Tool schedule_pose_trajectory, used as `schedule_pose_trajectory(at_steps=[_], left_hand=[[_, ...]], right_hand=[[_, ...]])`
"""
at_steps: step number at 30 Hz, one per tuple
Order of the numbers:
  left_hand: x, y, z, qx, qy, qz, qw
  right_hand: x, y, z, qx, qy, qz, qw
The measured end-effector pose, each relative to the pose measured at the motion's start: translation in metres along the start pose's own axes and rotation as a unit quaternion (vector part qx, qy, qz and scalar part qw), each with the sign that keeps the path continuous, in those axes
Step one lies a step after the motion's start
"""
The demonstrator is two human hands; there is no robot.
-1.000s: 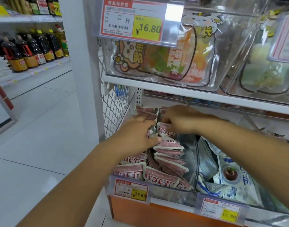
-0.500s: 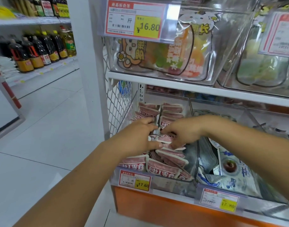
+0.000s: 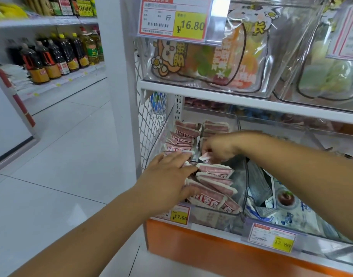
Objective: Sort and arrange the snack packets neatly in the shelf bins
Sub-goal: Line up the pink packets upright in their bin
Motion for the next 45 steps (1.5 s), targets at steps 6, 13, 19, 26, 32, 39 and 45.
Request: schedule_pose_trajectory(at_steps=[6, 13, 19, 26, 32, 39, 45], left_hand=[[0.023, 0.001, -0.005, 0.001, 0.042, 0.009, 0.999], [0.035, 0.000, -0.006, 0.003, 0.069, 0.049, 0.996], [0.030, 0.002, -0.010, -0.043, 0.033, 0.034, 0.998], [0.011, 0.022, -0.003, -0.079, -0.030, 0.023, 0.996], [-0.017, 0.029, -0.016, -0.030, -0.009, 0.031, 0.999], [-0.025, 0.027, -0.016, -0.001, -0.021, 0.063, 0.998], [-0.018, 0.025, -0.012, 0.043, -0.019, 0.052, 0.998]], right_hand=[[-0.057, 0.028, 0.012, 0.119, 0.055, 0.132, 0.982], [-0.034, 0.019, 0.010, 0.046, 0.005, 0.125, 0.991], [-0.070, 0.025, -0.001, 0.057, 0.034, 0.127, 0.990], [-0.099, -0.025, -0.023, -0.127, -0.026, 0.046, 0.991], [-0.087, 0.004, -0.021, -0.150, -0.041, 0.229, 0.961], [-0.114, -0.009, -0.034, -0.034, 0.025, 0.250, 0.967], [-0.101, -0.025, -0.053, 0.083, 0.059, 0.119, 0.988]])
Point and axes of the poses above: each hand's wrist, its own x-axis towards the middle knuckle, its own y-axis out of the back of the hand, z = x × y, the point moved 8 cm from there along x, towards the middle knuckle, and after that the axes turned 10 degrees about -z, right-handed, at the moved point
